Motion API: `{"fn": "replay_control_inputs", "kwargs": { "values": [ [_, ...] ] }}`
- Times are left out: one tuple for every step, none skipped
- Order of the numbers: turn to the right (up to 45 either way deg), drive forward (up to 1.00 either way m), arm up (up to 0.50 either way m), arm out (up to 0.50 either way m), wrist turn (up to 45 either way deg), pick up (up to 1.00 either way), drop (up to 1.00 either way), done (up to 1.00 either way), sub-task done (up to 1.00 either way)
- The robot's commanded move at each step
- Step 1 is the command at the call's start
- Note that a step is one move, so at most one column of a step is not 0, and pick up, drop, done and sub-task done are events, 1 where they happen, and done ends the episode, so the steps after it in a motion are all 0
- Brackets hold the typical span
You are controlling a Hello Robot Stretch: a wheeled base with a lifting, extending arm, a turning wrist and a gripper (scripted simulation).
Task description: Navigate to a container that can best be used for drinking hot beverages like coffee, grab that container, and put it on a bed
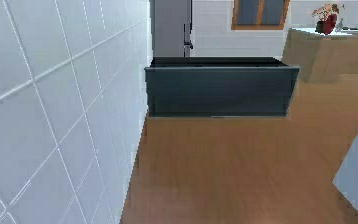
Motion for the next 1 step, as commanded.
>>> {"fn": "replay_control_inputs", "kwargs": {
  "values": [
    [27.0, 0.00, 0.00, 0.00, 0.0, 0.00, 0.00, 0.00, 0.00]
  ]
}}
